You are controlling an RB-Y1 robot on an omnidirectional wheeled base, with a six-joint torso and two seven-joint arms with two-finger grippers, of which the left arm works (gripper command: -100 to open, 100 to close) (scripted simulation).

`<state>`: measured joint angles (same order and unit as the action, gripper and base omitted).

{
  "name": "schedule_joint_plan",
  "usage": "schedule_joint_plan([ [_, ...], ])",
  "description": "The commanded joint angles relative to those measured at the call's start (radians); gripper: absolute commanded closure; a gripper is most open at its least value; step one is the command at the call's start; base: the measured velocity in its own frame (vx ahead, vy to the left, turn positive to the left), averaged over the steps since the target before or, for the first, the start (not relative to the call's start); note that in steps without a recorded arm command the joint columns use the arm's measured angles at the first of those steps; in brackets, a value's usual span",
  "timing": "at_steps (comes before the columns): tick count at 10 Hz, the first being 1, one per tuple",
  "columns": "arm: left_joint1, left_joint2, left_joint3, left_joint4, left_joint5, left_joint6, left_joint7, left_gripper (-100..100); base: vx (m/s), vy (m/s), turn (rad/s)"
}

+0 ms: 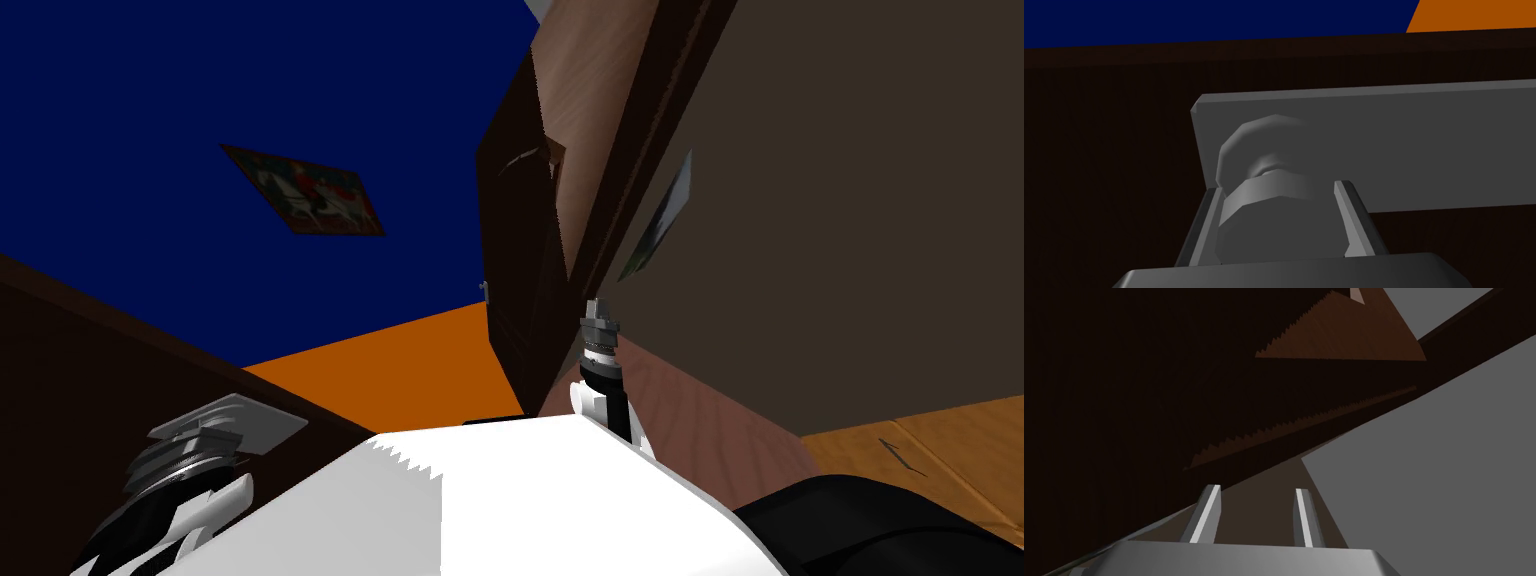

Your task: Push the door open

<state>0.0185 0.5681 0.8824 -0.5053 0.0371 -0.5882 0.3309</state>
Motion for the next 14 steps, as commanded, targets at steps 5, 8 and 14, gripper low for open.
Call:
schedule_joint_plan([
  [5,-0.008,-0.019,0.021,-0.035,0.003,0.024,-0.029,100,-0.029,0.073,0.012],
  [8,-0.025,-0.028,0.038,-0.039,0.004,0.03,-0.056,100,-0.025,0.165,0.131],
  [14,-0.026,-0.028,0.034,-0.058,0.001,0.039,-0.051,-100,-0.017,-0.197,-0.004],
])
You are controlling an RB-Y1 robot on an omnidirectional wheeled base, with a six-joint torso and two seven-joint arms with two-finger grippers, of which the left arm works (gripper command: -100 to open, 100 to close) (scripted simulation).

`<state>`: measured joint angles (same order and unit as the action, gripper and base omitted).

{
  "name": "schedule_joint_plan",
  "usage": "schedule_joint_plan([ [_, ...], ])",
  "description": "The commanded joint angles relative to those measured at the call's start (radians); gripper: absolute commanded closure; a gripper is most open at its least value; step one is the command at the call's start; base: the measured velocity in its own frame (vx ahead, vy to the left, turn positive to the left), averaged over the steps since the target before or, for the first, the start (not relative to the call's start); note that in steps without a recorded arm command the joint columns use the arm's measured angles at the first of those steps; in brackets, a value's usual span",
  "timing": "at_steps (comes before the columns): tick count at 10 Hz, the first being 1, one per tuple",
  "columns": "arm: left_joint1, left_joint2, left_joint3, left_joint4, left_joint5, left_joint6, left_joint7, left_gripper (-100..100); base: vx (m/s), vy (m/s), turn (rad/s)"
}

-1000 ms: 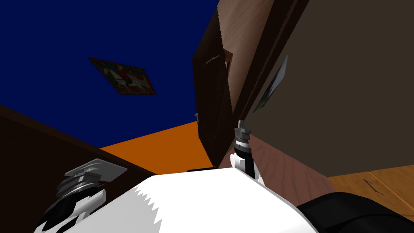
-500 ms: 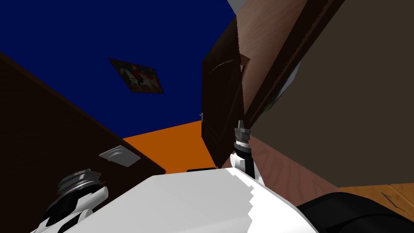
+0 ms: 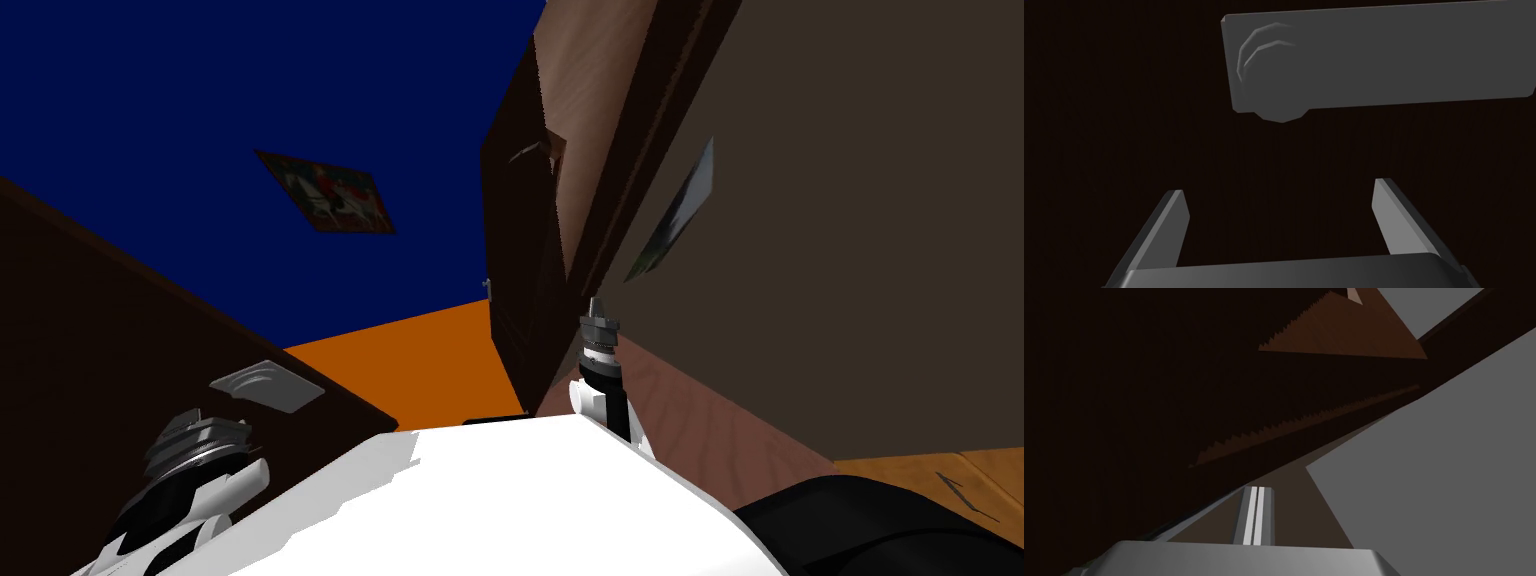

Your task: Push the door open

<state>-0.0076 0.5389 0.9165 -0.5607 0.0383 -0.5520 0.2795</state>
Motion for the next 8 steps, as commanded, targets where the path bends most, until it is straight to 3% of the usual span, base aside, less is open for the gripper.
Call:
schedule_joint_plan([
  [1,-0.002,0.002,0.0,-0.004,-0.001,0.005,0.0,-100,-0.07,-0.233,-0.005],
  [3,-0.003,0.003,0.001,-0.007,-0.002,0.007,0.0,-100,-0.031,-0.202,-0.003],
  [4,-0.003,0.002,0.001,-0.007,-0.002,0.007,-0.001,-100,-0.008,-0.085,0.01],
  [5,-0.003,0.002,0.02,-0.001,0.004,0.005,-0.015,-100,0.05,0.125,-0.136],
  [8,-0.005,0.002,0.057,0.01,0.013,0.002,-0.041,-100,0.108,0.233,-0.137],
])
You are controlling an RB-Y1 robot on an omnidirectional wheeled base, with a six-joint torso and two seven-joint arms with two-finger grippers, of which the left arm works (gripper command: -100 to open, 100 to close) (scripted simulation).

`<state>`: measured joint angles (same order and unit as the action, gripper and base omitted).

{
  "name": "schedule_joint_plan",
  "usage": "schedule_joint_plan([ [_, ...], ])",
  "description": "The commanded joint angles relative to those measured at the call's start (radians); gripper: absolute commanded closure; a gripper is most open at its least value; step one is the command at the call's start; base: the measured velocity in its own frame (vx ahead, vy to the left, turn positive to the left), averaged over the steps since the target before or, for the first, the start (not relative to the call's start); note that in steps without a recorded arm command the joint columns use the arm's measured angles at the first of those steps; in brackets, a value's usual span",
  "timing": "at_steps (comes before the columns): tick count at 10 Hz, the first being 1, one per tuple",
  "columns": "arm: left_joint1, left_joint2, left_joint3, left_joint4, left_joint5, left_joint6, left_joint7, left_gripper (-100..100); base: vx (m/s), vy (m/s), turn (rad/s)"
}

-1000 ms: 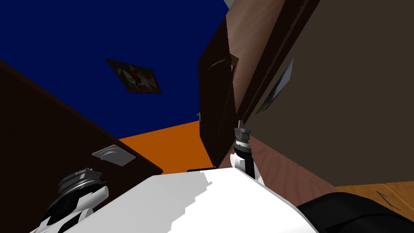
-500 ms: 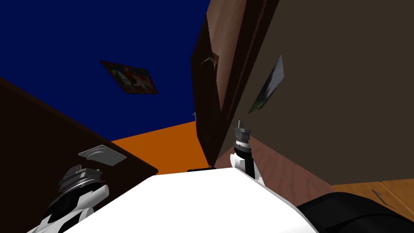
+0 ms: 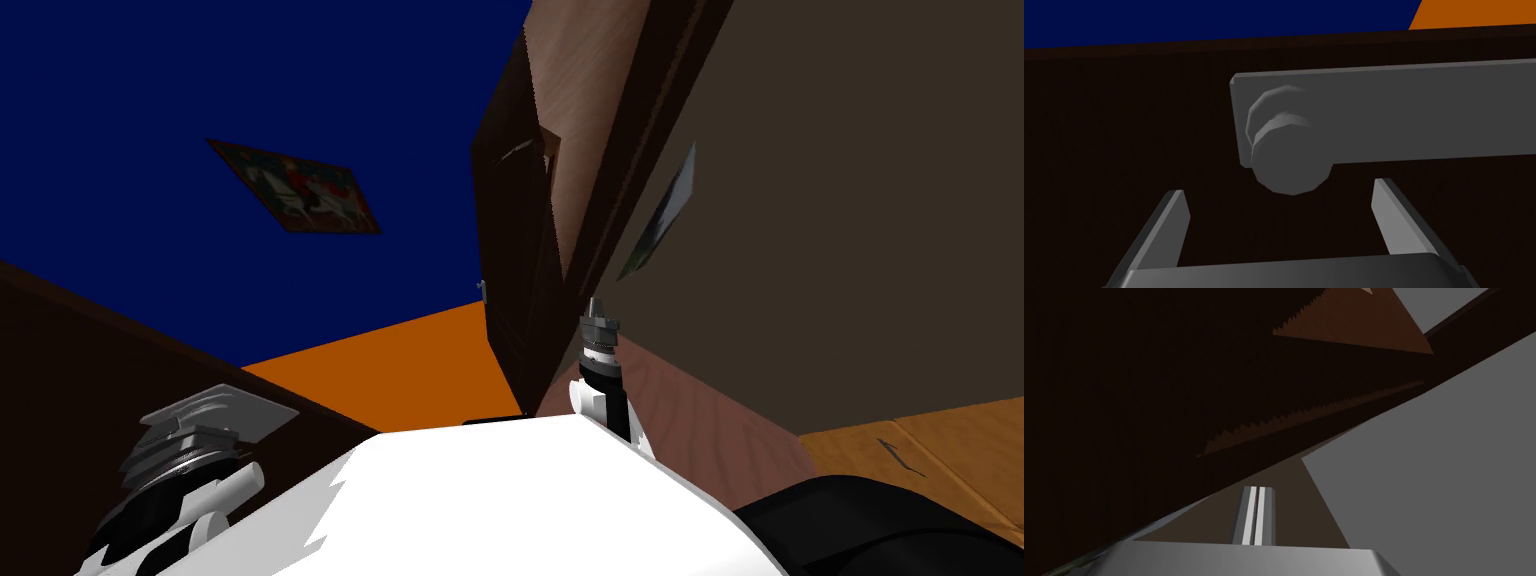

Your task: Push the door open

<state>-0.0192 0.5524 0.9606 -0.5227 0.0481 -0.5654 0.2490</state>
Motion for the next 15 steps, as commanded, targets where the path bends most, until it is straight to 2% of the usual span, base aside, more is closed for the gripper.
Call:
schedule_joint_plan([
  [1,0.007,-0.011,0.013,-0.028,0.004,0.015,-0.011,-100,0.063,0.168,-0.145],
  [2,0.006,-0.011,0.035,-0.022,0.01,0.013,-0.027,-100,0.06,0.168,-0.104],
  [3,-0.001,0.001,0.021,0.005,0.006,0.0,-0.015,-100,0.03,0.091,-0.045],
  [4,-0.001,0.001,0.021,0.005,0.006,0.0,-0.015,100,-0.009,-0.015,0.025],
  [9,-0.001,0.001,0.021,0.005,0.006,0.0,-0.015,100,-0.004,-0.009,0.005],
  [10,-0.023,-0.004,0.057,0.003,0.013,-0.002,-0.059,100,-0.011,0.068,-0.066],
  [12,-0.039,-0.009,0.089,0.003,0.019,-0.001,-0.096,100,-0.003,0.103,-0.068],
  [13,-0.039,-0.009,0.089,0.003,0.019,-0.001,-0.096,100,0.005,0.07,-0.031],
  [14,-0.058,-0.015,0.128,0.003,0.027,0.001,-0.141,100,0.018,0.088,-0.061],
  [15,-0.069,-0.018,0.15,0.003,0.031,0.001,-0.167,100,0.023,0.114,-0.085],
])
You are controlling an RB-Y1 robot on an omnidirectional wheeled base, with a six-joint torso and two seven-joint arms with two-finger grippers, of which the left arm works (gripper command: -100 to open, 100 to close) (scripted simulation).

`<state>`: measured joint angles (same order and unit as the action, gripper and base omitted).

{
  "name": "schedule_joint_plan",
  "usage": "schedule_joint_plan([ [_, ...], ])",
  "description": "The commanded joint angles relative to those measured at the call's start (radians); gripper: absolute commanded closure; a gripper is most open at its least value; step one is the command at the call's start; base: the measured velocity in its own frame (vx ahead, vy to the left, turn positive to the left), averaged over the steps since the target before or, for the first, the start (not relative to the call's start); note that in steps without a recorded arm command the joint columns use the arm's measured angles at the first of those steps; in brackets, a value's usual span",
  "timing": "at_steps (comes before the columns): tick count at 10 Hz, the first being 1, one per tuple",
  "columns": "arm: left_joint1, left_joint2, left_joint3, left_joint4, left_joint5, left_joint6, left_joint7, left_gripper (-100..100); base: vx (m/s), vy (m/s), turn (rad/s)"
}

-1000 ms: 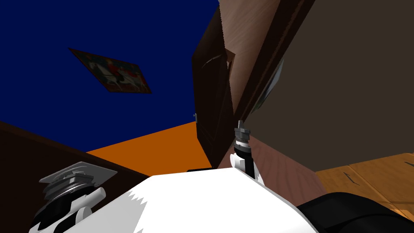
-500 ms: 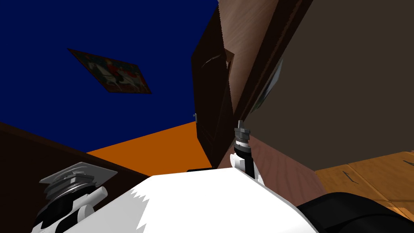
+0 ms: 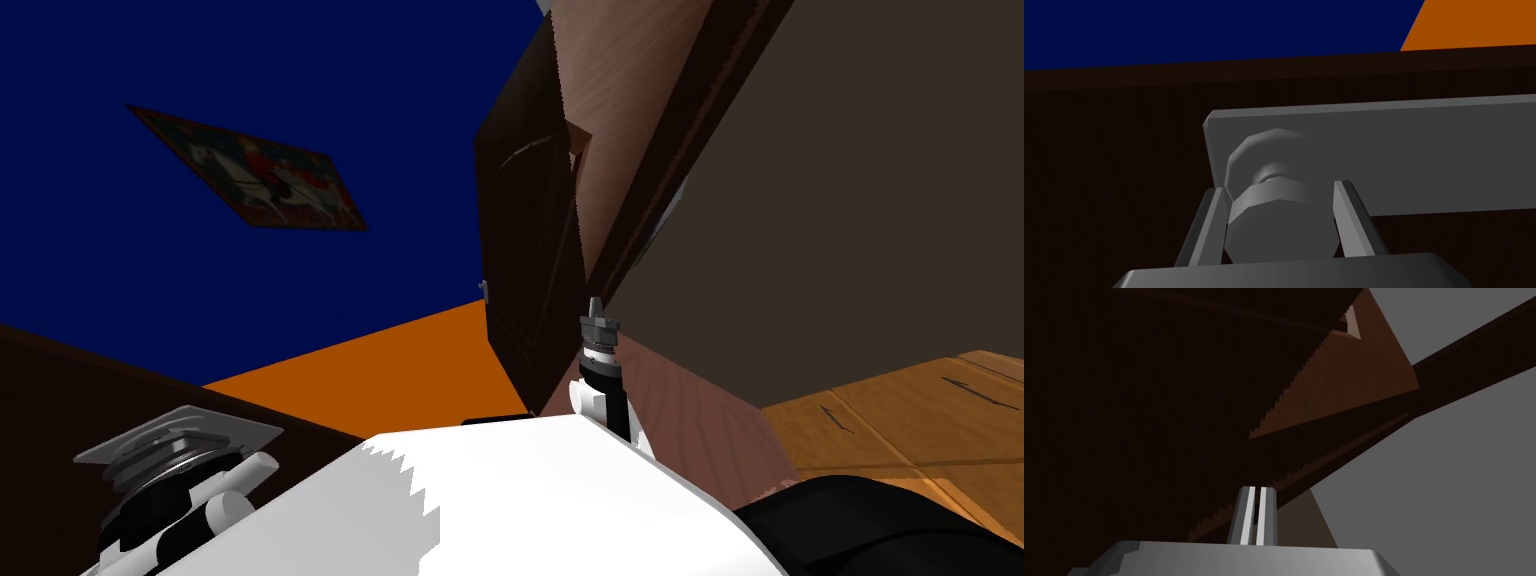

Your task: Push the door open

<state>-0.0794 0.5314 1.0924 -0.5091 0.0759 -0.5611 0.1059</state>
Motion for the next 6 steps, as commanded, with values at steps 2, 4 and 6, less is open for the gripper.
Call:
schedule_joint_plan([
  [2,-0.032,-0.005,0.064,-0.01,0.013,-0.002,-0.077,100,-0.004,0.119,-0.071],
  [4,-0.056,-0.012,0.113,-0.01,0.023,0.0,-0.133,100,0.003,0.105,-0.07],
  [6,-0.068,-0.016,0.137,-0.009,0.028,0.001,-0.161,100,0.0,0.057,-0.035],
])
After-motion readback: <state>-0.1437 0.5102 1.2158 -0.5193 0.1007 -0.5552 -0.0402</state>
